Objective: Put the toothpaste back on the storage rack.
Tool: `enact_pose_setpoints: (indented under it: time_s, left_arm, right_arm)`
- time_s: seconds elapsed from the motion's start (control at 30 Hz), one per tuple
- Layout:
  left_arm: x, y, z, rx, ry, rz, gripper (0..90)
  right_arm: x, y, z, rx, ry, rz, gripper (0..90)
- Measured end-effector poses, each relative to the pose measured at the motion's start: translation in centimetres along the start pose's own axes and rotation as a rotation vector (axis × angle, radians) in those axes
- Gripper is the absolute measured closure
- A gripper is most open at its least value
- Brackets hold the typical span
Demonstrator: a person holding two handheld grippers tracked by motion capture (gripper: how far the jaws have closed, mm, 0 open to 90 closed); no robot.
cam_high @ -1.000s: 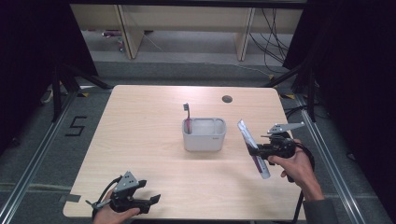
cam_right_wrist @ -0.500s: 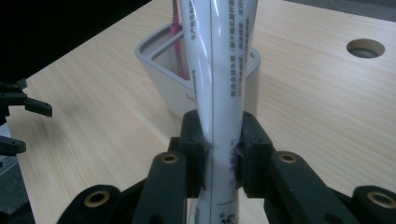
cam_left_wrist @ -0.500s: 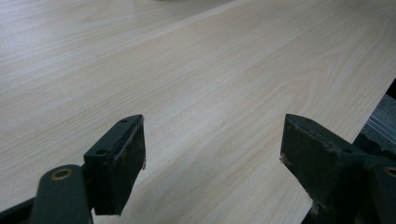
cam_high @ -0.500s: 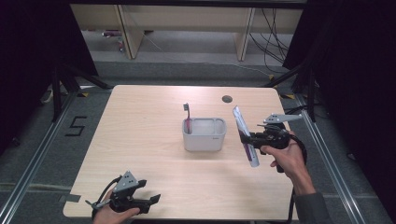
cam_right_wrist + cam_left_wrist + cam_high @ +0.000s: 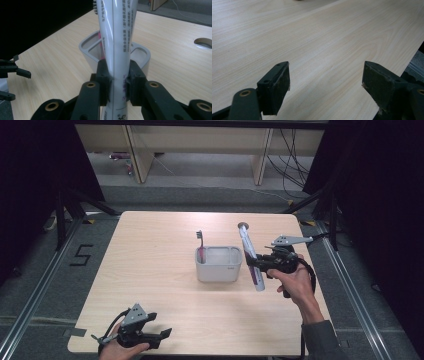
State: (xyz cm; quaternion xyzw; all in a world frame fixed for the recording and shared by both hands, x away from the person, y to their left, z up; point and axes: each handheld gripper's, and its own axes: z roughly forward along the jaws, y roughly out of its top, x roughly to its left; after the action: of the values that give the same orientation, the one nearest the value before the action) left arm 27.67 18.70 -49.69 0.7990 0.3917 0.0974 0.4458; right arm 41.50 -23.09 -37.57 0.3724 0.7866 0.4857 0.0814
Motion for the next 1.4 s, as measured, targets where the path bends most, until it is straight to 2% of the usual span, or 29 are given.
enact_pose_setpoints:
  time_s: [0.03,0.07,0.13,0.17,0.2,0.27,0.33,0.4,0.43,0.47,0.57,0.6,0.63,0.67,0.7,0.73,0.77,0.83,0.9,0.93,1.0,1.07,1.1,1.13,1.17,1.2,1.3,1.37,1.4]
  left_arm:
    - [0.0,0.0,0.0,-0.004,0.000,-0.004,21.8]
    - [0.0,0.0,0.0,-0.005,-0.001,-0.004,21.8]
    - [0.0,0.0,0.0,0.003,-0.001,0.002,21.8]
    - [0.0,0.0,0.0,0.004,-0.001,0.000,21.9]
    - [0.1,0.0,-0.1,0.018,-0.002,0.018,21.9]
    - [0.1,0.1,-0.2,0.018,0.000,0.019,21.8]
    - [0.0,0.0,0.0,-0.003,-0.003,-0.006,21.8]
    - [0.0,0.0,0.0,0.012,-0.005,0.008,21.8]
    - [-0.1,0.0,0.0,0.001,-0.007,-0.005,21.8]
    - [-0.1,0.0,0.0,0.001,-0.006,-0.006,21.8]
    - [-0.1,0.0,0.1,-0.004,-0.008,-0.008,21.8]
    - [0.1,0.0,-0.1,0.023,-0.007,0.021,21.8]
    - [-0.1,0.0,0.1,-0.002,-0.008,-0.007,21.8]
    - [-0.1,0.0,0.1,-0.004,-0.008,-0.007,21.8]
    - [-0.1,0.0,0.1,-0.002,-0.009,-0.007,21.8]
    - [-0.1,0.0,0.1,-0.002,-0.009,-0.008,21.8]
    - [-0.1,0.0,0.1,-0.001,-0.010,-0.009,21.8]
    - [-0.1,0.0,0.1,-0.003,-0.010,-0.005,21.7]
    - [-0.1,0.0,0.1,-0.003,-0.009,-0.008,21.7]
    - [-0.1,0.0,0.1,-0.004,-0.009,-0.008,21.7]
    - [-0.1,0.0,0.1,0.007,-0.011,0.003,21.8]
    - [-0.1,0.0,0.1,0.008,-0.011,0.003,21.7]
    - [-0.1,0.0,0.1,0.002,-0.007,0.000,21.7]
    - [-0.1,0.0,0.1,0.009,-0.005,0.002,21.7]
    - [-0.1,0.0,0.1,0.008,-0.011,0.003,21.7]
    - [-0.1,0.0,0.1,0.008,-0.011,0.003,21.7]
    - [-0.1,0.0,0.1,0.010,-0.009,0.004,21.7]
    - [-0.2,0.0,0.1,0.003,-0.001,-0.001,21.7]
    - [-0.2,0.0,0.0,0.006,-0.003,-0.002,21.8]
  right_arm:
    - [-0.1,0.1,0.2,-0.003,0.007,-0.013,75.1]
    - [0.1,0.2,0.3,-0.007,0.008,0.003,75.1]
    - [0.1,0.5,0.5,-0.004,0.010,-0.026,75.1]
    - [0.2,0.6,0.7,-0.010,0.007,-0.025,75.1]
    - [0.4,0.7,0.8,-0.006,0.011,-0.007,75.1]
    - [0.4,0.9,1.2,-0.026,0.019,-0.020,75.1]
    - [0.6,1.2,1.5,-0.033,0.026,0.000,75.1]
    - [0.6,1.5,1.8,-0.038,0.025,-0.024,75.1]
    - [0.7,1.7,1.8,-0.033,0.008,-0.014,75.1]
    - [0.5,1.8,2.1,-0.051,0.012,-0.037,75.1]
    - [0.7,2.2,2.6,-0.062,0.026,-0.008,75.1]
    - [0.6,2.3,2.7,-0.073,0.018,-0.029,75.1]
    - [0.7,2.5,2.9,-0.075,0.028,-0.022,75.1]
    - [0.8,2.7,3.1,-0.079,0.040,-0.009,75.1]
    - [0.8,2.8,3.2,-0.082,0.036,-0.025,75.1]
    - [1.1,2.9,3.2,-0.080,0.041,0.004,75.1]
    - [1.0,3.1,3.3,-0.086,0.032,-0.021,75.1]
    - [1.2,3.4,3.6,-0.096,0.034,-0.029,75.0]
    - [1.5,3.7,3.9,-0.104,0.039,-0.005,75.1]
    - [1.4,3.9,4.0,-0.101,0.049,-0.022,75.1]
    - [1.6,4.2,4.2,-0.100,0.051,0.001,75.1]
    - [1.5,4.4,4.5,-0.111,0.054,-0.023,75.1]
    - [1.5,4.5,4.7,-0.112,0.052,-0.016,75.1]
    - [1.7,4.5,4.8,-0.107,0.056,0.014,75.1]
    - [1.4,4.6,5.0,-0.120,0.058,-0.019,75.1]
    - [1.5,4.6,5.1,-0.115,0.059,0.001,75.1]
    - [1.3,4.8,5.5,-0.132,0.041,-0.014,75.1]
    - [1.4,5.0,5.8,-0.123,0.058,0.009,75.1]
    - [1.3,5.1,6.0,-0.124,0.059,-0.001,75.1]
